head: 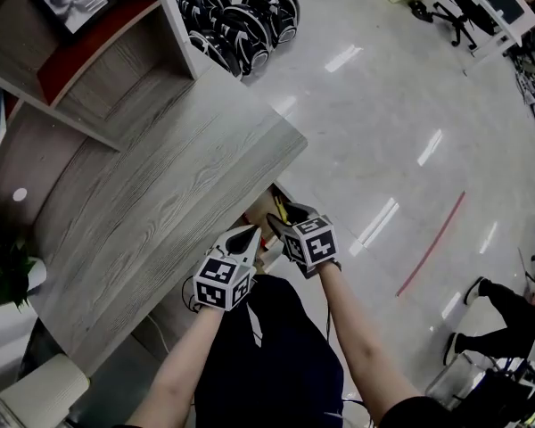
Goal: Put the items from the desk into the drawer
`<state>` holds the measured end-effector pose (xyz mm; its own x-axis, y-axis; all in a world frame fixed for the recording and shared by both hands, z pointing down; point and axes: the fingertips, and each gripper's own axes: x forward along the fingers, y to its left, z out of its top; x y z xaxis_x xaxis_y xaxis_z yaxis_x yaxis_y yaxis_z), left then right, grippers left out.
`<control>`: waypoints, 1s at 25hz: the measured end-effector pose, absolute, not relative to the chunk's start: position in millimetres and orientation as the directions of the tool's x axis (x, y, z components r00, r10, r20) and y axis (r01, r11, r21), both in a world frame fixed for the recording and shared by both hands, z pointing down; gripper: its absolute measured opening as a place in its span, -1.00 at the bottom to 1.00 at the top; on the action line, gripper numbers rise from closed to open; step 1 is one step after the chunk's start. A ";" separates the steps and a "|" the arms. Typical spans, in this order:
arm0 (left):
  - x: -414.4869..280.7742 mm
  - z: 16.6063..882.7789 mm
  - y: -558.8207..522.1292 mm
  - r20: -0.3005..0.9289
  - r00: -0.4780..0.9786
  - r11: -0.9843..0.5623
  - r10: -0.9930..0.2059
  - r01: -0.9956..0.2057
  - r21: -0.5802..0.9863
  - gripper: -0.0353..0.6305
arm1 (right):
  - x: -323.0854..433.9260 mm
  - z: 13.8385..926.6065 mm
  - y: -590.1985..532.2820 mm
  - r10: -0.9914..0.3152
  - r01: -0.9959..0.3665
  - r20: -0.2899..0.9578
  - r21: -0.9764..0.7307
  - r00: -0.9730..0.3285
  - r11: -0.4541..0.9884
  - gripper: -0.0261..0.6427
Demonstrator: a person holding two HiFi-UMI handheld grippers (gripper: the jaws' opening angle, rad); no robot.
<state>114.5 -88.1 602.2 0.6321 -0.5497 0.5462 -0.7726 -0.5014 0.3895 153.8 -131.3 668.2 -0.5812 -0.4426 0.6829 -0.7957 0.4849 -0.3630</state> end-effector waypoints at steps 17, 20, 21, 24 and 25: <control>113.5 559.5 -80.3 0.496 0.638 -0.508 -0.589 -0.770 0.386 -0.86 | 152.8 572.1 -113.1 -0.561 -0.745 0.492 -0.477 -0.666 0.466 -0.76; 109.3 545.3 -76.9 0.475 0.634 -0.499 -0.611 -0.774 0.391 -0.86 | 147.8 546.9 -112.5 -0.589 -0.729 0.434 -0.473 -0.682 0.495 -0.81; 107.8 539.7 -76.3 0.465 0.632 -0.497 -0.620 -0.775 0.391 -0.86 | 146.5 540.4 -111.6 -0.593 -0.723 0.420 -0.471 -0.687 0.505 -0.90; 105.1 522.4 -75.4 0.437 0.629 -0.497 -0.643 -0.777 0.387 -0.86 | 145.0 520.8 -107.1 -0.610 -0.711 0.374 -0.461 -0.698 0.531 -0.93; 104.7 516.8 -75.2 0.428 0.628 -0.498 -0.650 -0.778 0.383 -0.86 | 146.0 514.0 -105.9 -0.628 -0.718 0.361 -0.448 -0.690 0.532 -0.94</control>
<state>104.7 -75.2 516.8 0.6276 -0.6502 0.4283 -0.7777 -0.4983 0.3832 146.0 -105.9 514.0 -0.6899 -0.6276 0.3607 -0.7183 0.5321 -0.4482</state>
